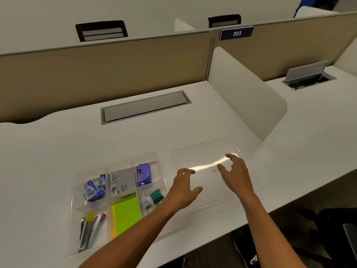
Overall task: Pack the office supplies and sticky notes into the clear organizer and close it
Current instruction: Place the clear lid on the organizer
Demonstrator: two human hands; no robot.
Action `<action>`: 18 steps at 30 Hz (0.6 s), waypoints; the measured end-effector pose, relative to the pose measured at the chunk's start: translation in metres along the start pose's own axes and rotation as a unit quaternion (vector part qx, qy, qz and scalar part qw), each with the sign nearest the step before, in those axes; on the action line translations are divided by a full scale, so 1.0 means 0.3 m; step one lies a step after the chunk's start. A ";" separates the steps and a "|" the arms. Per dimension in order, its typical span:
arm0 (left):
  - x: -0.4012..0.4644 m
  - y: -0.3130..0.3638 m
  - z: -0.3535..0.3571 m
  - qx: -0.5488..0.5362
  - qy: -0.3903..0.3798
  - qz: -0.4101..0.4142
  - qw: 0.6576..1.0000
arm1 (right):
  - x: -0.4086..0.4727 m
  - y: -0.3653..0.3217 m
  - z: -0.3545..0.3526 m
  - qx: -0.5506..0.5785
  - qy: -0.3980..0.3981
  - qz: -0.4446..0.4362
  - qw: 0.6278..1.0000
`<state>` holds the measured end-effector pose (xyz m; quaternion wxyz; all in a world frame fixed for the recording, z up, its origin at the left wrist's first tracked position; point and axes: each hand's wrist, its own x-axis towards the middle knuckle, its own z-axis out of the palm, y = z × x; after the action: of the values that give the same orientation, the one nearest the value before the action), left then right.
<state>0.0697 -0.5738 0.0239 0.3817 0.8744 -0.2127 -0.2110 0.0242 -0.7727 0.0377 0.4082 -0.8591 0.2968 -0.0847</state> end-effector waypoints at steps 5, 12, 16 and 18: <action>0.018 0.015 0.060 -0.146 0.062 -0.082 0.984 | 0.091 0.115 -0.047 -0.128 0.024 0.093 0.987; 0.018 0.042 0.116 -0.075 0.091 -0.119 0.986 | 0.126 0.207 -0.057 -0.191 -0.061 0.186 0.962; 0.003 0.045 0.126 -0.138 0.064 -0.173 0.973 | 0.099 0.222 -0.051 -0.203 -0.041 0.159 0.965; -0.003 0.044 0.133 -0.148 0.050 -0.179 0.971 | 0.089 0.219 -0.050 -0.188 -0.024 0.148 0.971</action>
<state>0.0451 -0.6045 0.0095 0.4727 0.8417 0.0001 -0.2609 0.0109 -0.8303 -0.0044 0.2541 -0.8687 0.4216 0.0546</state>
